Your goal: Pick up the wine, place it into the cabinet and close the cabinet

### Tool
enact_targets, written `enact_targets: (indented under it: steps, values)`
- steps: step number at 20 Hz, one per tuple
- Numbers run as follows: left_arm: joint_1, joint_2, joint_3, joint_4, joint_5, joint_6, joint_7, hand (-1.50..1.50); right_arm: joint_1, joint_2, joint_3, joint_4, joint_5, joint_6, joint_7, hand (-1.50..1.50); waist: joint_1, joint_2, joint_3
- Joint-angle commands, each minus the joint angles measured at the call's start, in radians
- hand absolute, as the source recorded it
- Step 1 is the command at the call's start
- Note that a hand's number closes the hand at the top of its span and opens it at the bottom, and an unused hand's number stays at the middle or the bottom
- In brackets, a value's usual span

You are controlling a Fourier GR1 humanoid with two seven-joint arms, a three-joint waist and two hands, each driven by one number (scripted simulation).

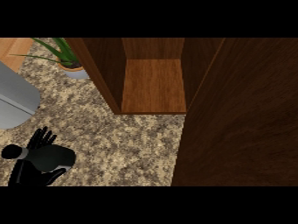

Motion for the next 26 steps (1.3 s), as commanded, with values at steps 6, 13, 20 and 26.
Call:
enact_targets:
  steps: [6, 13, 20, 26]
  values:
    - [-0.028, -0.010, -0.076, 0.018, -0.044, -0.065, -0.098, 1.50, -0.017, -0.024, -0.047, -0.125, -0.077, -0.031, 0.152, -1.50, -0.005, -0.003, 0.000]
    - [-0.008, -0.022, -0.144, -0.070, -0.151, 0.088, -0.295, 1.50, 0.007, -0.013, -0.014, -0.097, -0.066, -0.022, 0.105, -1.50, 0.000, -0.003, 0.000]
    - [-0.099, -0.173, -0.215, -0.183, -0.196, 0.319, -0.190, 1.50, 0.028, 0.008, 0.015, -0.048, -0.047, -0.014, 0.034, -1.50, 0.003, -0.001, 0.001]
    - [-0.109, -0.206, -0.330, -0.353, -0.144, 0.414, -0.108, 1.50, 0.017, -0.024, -0.053, -0.076, -0.102, -0.005, 0.087, -1.50, 0.005, -0.005, 0.002]
